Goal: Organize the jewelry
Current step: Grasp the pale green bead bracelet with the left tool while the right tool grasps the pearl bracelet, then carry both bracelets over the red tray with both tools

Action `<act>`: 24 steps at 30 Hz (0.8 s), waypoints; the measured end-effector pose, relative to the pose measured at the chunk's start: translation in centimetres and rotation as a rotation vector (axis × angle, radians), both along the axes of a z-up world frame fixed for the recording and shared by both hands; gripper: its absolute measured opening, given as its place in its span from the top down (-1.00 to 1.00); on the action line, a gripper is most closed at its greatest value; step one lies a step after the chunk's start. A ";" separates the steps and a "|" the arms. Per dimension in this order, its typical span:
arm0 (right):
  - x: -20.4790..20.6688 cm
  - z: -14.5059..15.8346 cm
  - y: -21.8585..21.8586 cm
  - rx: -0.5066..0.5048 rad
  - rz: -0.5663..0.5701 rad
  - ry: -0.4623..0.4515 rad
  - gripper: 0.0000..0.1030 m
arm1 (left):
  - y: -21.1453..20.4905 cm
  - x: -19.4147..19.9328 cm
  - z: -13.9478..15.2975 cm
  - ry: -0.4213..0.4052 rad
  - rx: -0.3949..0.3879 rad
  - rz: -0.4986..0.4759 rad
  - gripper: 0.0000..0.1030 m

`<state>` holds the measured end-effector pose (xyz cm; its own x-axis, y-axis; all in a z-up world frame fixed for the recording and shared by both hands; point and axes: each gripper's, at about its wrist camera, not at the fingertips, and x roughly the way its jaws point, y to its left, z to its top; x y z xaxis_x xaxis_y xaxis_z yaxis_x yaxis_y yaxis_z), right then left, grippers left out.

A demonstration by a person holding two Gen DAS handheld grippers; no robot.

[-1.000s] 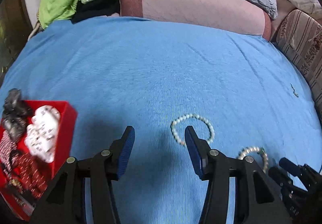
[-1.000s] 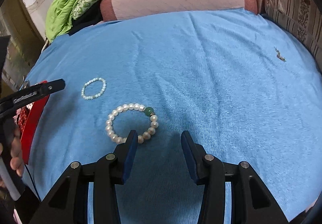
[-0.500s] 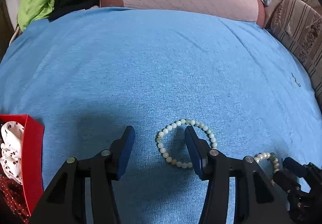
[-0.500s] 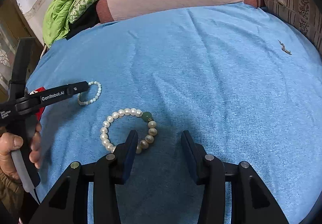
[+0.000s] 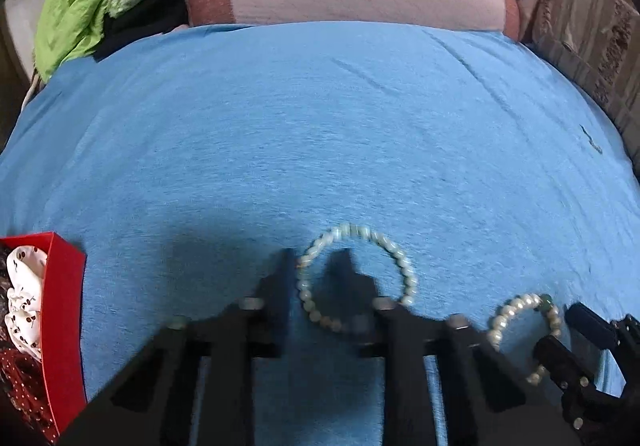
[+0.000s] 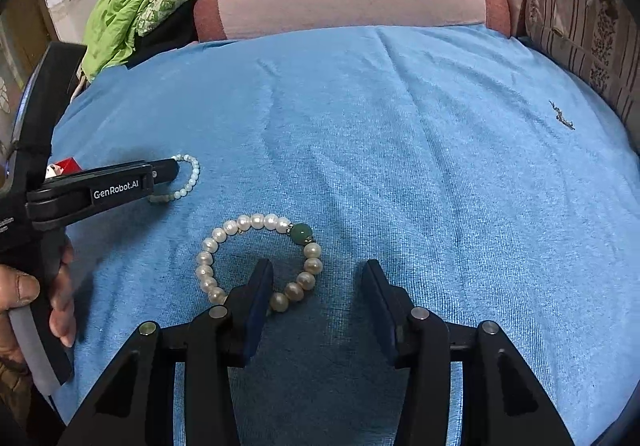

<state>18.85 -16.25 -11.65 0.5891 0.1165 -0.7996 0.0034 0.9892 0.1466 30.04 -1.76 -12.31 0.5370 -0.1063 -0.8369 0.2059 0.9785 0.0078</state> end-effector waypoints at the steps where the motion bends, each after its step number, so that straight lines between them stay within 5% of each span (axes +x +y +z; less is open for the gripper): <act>1: 0.0 0.0 0.0 0.001 -0.001 -0.002 0.04 | -0.1 -0.1 0.1 0.003 0.002 -0.002 0.90; 7: 0.1 0.1 0.0 0.017 0.018 -0.006 0.61 | 0.1 -0.5 0.4 0.029 -0.029 0.005 0.90; 11: 0.1 0.2 0.0 0.020 0.018 -0.005 0.78 | 0.2 -1.5 0.8 0.029 -0.030 0.012 0.90; 24: -0.8 2.1 0.1 0.046 0.029 -0.030 0.79 | 0.6 -5.2 4.5 -0.024 -0.079 0.017 0.90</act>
